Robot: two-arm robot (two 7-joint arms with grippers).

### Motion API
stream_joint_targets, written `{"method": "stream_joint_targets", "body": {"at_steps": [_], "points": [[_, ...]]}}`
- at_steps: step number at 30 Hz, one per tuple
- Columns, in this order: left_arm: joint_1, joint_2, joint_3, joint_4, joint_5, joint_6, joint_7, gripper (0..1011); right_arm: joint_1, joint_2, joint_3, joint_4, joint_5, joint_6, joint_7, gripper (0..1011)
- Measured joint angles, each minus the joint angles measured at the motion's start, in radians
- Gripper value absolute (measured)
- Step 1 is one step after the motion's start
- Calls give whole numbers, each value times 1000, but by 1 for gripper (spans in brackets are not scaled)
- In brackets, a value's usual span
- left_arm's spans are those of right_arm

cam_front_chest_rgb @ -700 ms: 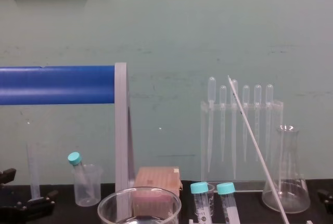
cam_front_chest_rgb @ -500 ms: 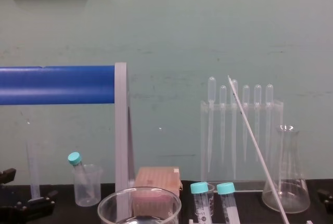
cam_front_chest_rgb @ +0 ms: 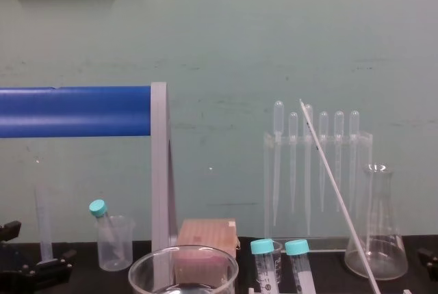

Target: Hold the thermometer with one hand and immerse one end into the beaker, then reinsert it into the test tube rack.

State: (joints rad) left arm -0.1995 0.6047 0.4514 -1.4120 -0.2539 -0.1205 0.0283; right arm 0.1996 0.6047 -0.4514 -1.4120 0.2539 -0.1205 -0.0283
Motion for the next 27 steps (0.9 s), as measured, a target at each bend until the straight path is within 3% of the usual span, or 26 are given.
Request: {"method": "stream_joint_targets", "body": {"at_steps": [27], "points": [[0, 0, 0, 0, 0, 0, 0, 1008, 0, 0, 0, 0, 0, 0, 0, 1000]]}}
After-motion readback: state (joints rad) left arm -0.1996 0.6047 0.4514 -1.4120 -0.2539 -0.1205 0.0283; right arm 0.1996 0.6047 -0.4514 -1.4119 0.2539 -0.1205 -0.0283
